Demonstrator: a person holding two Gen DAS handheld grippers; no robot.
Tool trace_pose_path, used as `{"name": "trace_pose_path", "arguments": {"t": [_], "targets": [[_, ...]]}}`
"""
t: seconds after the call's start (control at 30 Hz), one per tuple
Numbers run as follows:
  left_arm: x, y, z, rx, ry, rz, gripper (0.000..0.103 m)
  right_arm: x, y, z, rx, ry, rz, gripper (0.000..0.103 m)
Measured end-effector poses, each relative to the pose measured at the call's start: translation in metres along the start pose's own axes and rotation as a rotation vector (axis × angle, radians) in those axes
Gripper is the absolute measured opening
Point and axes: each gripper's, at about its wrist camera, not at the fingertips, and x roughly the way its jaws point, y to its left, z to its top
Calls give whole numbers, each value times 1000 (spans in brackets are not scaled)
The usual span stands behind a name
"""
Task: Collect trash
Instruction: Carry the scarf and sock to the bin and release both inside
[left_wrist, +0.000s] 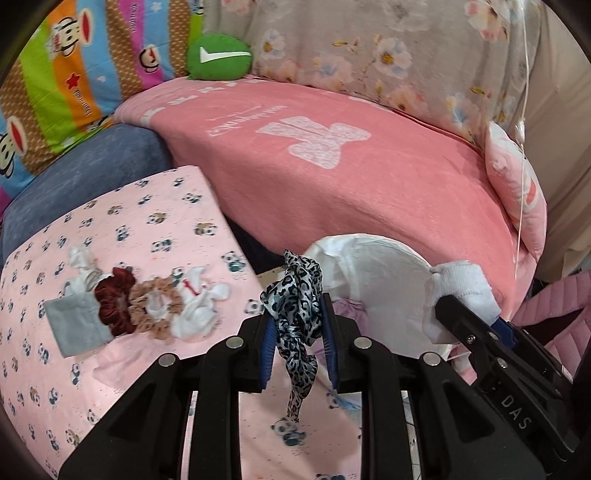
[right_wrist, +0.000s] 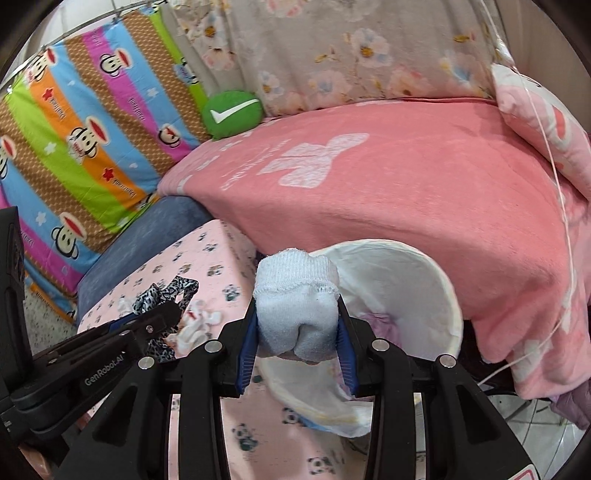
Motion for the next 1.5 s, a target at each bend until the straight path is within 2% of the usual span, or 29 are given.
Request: {"name": "trace_pose_path", "arguments": {"t": [0.27, 0.67, 0.7, 0.77, 0.83, 0.9, 0.97, 1.1, 1.5], "targets": [[15, -32, 7, 52, 20, -33, 23, 7, -36, 1, 40, 15, -42, 38], [26, -47, 14, 66, 38, -60, 26, 15, -47, 2, 47, 24, -63, 38], [26, -47, 15, 62, 35, -60, 30, 15, -47, 2, 48, 24, -65, 39], [25, -47, 16, 53, 30, -57, 46, 15, -46, 1, 44, 23, -70, 41], [21, -44, 18, 35, 10, -46, 73, 17, -45, 3, 38, 23, -74, 41], [16, -42, 19, 24, -18, -36, 78, 18, -45, 4, 36, 22, -76, 46], [14, -40, 21, 24, -21, -30, 79, 18, -44, 5, 35, 22, -82, 47], [12, -33, 21, 3, -24, -22, 79, 13, -39, 5, 30, 6, -79, 58], [-1, -8, 10, -47, -40, 0, 79, 7, -11, 0, -24, 19, -36, 58]]}}
